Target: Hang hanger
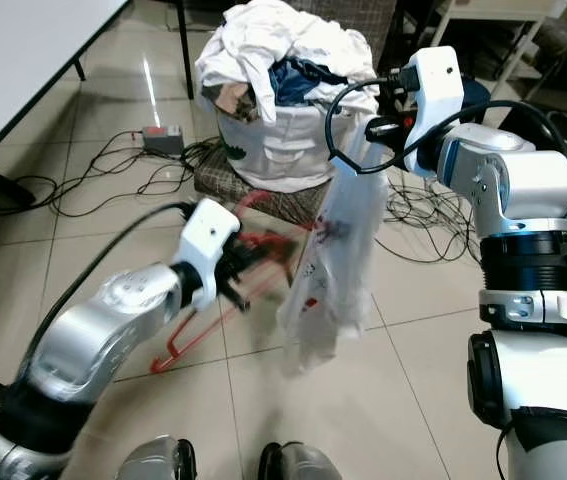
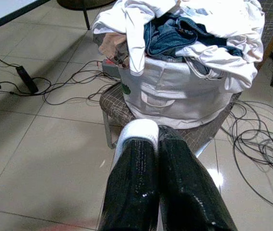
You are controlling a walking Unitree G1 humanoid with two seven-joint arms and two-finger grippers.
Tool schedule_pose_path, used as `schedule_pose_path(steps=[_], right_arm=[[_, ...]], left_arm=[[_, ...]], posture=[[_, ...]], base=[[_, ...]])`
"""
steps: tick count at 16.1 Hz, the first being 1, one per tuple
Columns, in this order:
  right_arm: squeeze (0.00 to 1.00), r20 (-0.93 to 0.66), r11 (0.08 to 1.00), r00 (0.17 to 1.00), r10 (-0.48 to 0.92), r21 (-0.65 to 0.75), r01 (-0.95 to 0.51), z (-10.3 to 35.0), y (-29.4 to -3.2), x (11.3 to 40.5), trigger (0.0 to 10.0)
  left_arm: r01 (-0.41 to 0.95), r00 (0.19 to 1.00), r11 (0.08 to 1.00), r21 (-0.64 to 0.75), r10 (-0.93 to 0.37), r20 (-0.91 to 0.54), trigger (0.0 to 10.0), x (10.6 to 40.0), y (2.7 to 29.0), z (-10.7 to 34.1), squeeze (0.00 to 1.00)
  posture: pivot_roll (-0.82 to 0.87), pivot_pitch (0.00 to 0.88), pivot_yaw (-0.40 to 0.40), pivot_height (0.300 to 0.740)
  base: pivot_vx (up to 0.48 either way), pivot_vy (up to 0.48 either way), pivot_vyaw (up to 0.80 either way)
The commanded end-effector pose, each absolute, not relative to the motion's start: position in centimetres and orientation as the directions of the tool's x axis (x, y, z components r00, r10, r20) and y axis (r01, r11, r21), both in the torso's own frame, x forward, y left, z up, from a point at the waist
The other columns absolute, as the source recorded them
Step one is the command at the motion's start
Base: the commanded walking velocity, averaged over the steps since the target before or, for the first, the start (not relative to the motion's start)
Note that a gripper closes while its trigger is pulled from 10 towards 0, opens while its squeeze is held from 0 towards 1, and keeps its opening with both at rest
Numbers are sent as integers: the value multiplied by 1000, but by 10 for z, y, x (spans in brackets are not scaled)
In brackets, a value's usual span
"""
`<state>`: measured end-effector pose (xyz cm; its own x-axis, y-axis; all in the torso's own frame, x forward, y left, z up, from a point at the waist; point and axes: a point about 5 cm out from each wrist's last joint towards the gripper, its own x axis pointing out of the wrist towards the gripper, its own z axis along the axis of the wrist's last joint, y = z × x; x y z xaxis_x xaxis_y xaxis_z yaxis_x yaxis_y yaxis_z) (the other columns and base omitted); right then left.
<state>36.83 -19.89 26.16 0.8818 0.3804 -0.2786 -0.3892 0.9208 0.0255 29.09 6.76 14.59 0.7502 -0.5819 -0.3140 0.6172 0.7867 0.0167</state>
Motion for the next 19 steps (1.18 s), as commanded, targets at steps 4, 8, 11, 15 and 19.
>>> schedule_pose_path(steps=[4, 8, 11, 15, 19], right_arm=[[0, -227, 916, 891, 394, 23, -399, 277, -197, 364, 10000], [0, -248, 922, 891, 380, 22, -387, 268, -199, 361, 10000], [0, -250, 922, 891, 380, 31, -385, 266, -197, 361, 10000], [0, -228, 920, 893, 387, 37, -389, 272, -193, 360, 10000], [0, -215, 913, 889, 405, 47, -405, 275, -187, 357, 10000]], left_arm=[[632, 743, 771, -78, -632, -221, 10000, 293, 49, 159, 0], [664, 729, 732, -150, -679, -88, 10000, 290, 35, 182, 0], [685, 706, 725, -69, -684, -183, 10000, 289, 37, 170, 0], [682, 678, 731, -36, -650, -342, 10000, 288, 35, 143, 0], [563, 719, 824, -69, -529, -452, 10000, 298, 33, 115, 0]], posture=[[-177, 85, -116, 740], [-176, 84, -114, 740], [-171, 82, -112, 740], [-175, 74, -105, 740], [-180, 66, -100, 740]], base=[[0, 0, 0], [0, 0, 0], [0, 0, 0], [0, 0, 0], [0, 0, 0]])
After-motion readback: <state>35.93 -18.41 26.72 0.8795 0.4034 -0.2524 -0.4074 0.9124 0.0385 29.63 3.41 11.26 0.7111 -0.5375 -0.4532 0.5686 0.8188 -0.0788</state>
